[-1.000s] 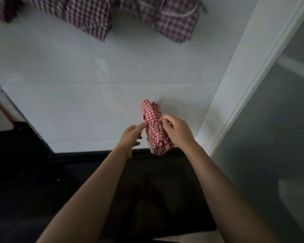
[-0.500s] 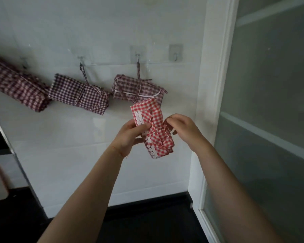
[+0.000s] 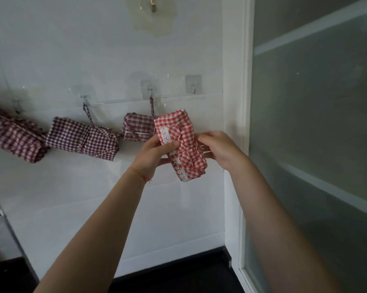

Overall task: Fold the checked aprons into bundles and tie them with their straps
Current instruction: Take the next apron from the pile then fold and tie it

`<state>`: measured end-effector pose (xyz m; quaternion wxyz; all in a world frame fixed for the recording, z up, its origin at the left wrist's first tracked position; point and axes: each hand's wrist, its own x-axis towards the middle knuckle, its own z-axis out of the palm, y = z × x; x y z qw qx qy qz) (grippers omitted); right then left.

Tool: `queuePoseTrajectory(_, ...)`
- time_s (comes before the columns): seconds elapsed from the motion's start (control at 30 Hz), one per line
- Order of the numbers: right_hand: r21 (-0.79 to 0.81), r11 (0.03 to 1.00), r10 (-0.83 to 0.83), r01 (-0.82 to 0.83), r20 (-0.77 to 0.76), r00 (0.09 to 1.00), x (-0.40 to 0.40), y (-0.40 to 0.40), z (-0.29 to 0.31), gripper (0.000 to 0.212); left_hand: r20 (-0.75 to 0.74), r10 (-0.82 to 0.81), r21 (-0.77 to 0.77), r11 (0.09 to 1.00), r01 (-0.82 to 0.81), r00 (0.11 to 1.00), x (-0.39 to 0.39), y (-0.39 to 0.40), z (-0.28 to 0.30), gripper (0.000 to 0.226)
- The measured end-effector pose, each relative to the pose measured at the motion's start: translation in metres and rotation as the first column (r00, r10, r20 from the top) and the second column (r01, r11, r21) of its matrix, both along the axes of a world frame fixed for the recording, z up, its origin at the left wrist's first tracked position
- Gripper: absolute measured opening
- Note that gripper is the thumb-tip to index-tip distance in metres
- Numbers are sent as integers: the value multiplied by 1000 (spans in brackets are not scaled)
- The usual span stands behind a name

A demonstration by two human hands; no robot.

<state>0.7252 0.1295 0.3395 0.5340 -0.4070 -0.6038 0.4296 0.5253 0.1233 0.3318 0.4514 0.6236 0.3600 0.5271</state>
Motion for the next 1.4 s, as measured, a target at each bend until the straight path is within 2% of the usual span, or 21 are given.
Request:
queuePoseTrajectory(0.1,10,1000,-6,6,-14,1000,8,6,11,16,2,-4,27,1000,4,1000,5,6,10,50)
queuePoseTrajectory(0.23,37,999,-29,33,-89,996,11,16,35,15,-36,15,139,990,-10,999,14,15,41,66)
queuePoseTrajectory(0.37,67,992,-99,108,-131,986,15,27,58,8,-170,119,259,963,-72,978,25,30,83,60)
queuePoseTrajectory(0.43,69,980,-174,187,-156,972,19,37,68,11,-214,201,310,942,-128,956,28,39,102,52)
queuePoseTrajectory(0.5,77,963,-246,256,-123,961,22,47,77,18,-228,262,330,927,-179,938,28,49,115,51)
queuePoseTrajectory(0.6,134,939,-319,315,6,948,22,57,89,14,-309,292,344,922,-180,905,26,65,126,58)
queuePoseTrajectory(0.73,259,890,-409,375,93,908,14,72,107,7,-414,364,389,900,-199,835,19,79,134,49)
queuePoseTrajectory(0.97,318,877,-426,361,166,889,2,106,122,10,-393,493,520,815,-255,776,14,96,140,43)
queuePoseTrajectory(1.17,312,885,-415,344,198,888,0,113,119,7,-428,615,567,753,-334,662,19,93,132,42)
queuePoseTrajectory(1.23,311,887,-407,342,175,896,0,114,117,8,-461,733,683,653,-327,501,24,88,129,52)
queuePoseTrajectory(1.3,297,894,-389,334,147,910,0,115,114,8,-420,850,844,494,-209,317,29,87,125,62)
queuePoseTrajectory(1.33,295,896,-381,332,128,916,0,116,113,8,-382,882,897,426,-119,274,31,88,124,63)
queuePoseTrajectory(1.4,308,892,-375,332,92,922,0,116,111,10,-329,906,943,328,49,267,35,90,123,51)
